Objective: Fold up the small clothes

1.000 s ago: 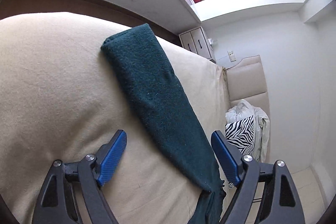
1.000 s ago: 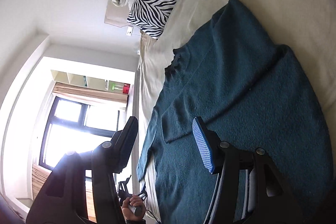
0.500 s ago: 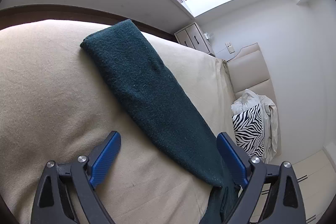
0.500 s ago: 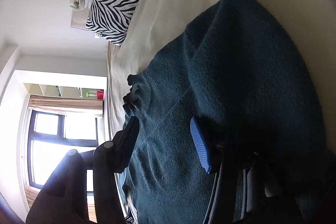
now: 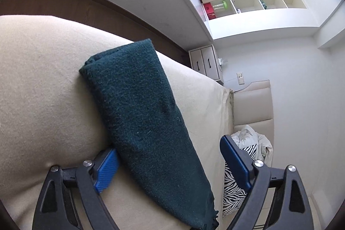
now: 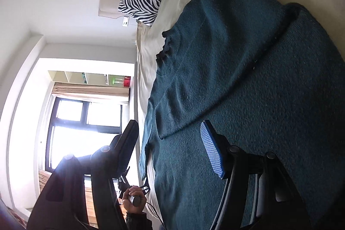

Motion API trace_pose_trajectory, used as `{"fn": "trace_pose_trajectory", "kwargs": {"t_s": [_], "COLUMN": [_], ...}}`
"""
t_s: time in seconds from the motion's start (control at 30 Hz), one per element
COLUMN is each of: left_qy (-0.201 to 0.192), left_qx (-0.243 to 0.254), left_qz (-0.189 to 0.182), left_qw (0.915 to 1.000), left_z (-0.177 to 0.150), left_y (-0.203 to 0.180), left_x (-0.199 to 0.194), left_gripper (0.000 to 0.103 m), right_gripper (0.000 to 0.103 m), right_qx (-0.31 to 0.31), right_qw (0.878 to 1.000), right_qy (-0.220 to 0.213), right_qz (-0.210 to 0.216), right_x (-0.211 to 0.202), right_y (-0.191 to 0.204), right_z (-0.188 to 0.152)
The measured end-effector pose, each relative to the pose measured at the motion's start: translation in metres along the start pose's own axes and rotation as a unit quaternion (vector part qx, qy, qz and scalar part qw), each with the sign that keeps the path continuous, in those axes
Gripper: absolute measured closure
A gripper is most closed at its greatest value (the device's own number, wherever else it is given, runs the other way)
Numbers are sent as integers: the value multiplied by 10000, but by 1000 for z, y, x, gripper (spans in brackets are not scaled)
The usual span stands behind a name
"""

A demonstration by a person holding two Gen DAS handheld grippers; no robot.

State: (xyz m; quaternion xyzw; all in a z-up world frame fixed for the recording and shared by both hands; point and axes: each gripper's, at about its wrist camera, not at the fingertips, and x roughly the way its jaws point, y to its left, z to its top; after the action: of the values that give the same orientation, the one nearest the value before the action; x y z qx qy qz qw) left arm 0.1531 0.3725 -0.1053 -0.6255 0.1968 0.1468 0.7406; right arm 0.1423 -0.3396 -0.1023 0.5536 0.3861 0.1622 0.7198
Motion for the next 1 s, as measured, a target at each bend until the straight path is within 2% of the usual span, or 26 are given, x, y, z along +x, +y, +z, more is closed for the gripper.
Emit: {"fn": "trace_pose_trajectory", "kwargs": {"t_s": [0.03,0.07,0.13,0.2,0.27,0.33,0.37,0.4,0.43,0.47,0.5,0.53,0.6,0.63,0.7,0.77,0.8,0.83,0.87,0.9,0.93,0.97,1.0], "left_qy": [89,207,297,191,127,275,353,456,623,811,912,892,898,1007,1129,1104,937,852,859,856,848,884,921], "left_qx": [-96,-258,-482,-256,432,1297,1789,2355,3003,3707,4434,5178,6416,6771,7124,7467,7621,7707,7739,7759,7735,7642,7497], "left_qz": [-21,-66,70,180,263,263,268,265,274,324,381,460,668,702,745,938,925,861,800,733,657,575,560], "left_qw": [9999,9994,9984,9993,9986,9908,9829,9704,9514,9247,8909,8496,7589,7256,6886,6492,6339,6255,6223,6208,6246,6363,6530], "left_z": [4,7,9,5,-8,-35,-54,-80,-112,-151,-196,-244,-336,-370,-413,-436,-442,-442,-440,-438,-435,-430,-422], "left_y": [2,7,15,6,-24,-67,-92,-117,-143,-165,-182,-193,-191,-182,-162,-141,-135,-132,-131,-132,-133,-132,-132], "left_x": [6,11,18,14,9,15,20,25,32,39,45,49,57,62,64,67,64,59,54,52,49,46,46], "left_gripper": [52,61,87,91,95,97,97,97,97,97,97,97,94,94,91,70,60,54,49,39,32,29,24], "right_gripper": [44,44,43,43,44,43,43,43,43,43,43,43,43,43,44,43,44,44,44,44,44,44,43], "right_qx": [9,16,1,-30,-102,-181,-221,-262,-296,-315,-320,-312,-268,-244,-259,-365,-419,-459,-490,-525,-571,-607,-606], "right_qw": [10000,10000,10000,9999,9998,9995,9994,9993,9992,9991,9990,9990,9991,9992,9994,9990,9988,9986,9983,9979,9975,9971,9969], "right_qy": [-7,-18,-50,-97,-152,-220,-233,-244,-259,-267,-269,-277,-302,-302,-234,-158,-82,9,84,127,173,230,277], "right_qz": [5,25,53,63,122,121,114,96,87,105,128,134,102,79,-38,-181,-231,-274,-318,-354,-374,-390,-412], "right_x": [-3,-7,-14,-24,-34,-42,-45,-46,-47,-48,-49,-49,-50,-48,-44,-38,-34,-28,-22,-15,-7,2,11], "right_y": [-1,-2,-1,1,4,7,9,10,11,13,13,12,9,8,7,11,12,14,15,17,19,21,24], "right_z": [-4,-7,-11,-13,-14,-14,-13,-13,-13,-12,-10,-9,-5,-2,2,5,8,10,13,15,17,19,20]}}
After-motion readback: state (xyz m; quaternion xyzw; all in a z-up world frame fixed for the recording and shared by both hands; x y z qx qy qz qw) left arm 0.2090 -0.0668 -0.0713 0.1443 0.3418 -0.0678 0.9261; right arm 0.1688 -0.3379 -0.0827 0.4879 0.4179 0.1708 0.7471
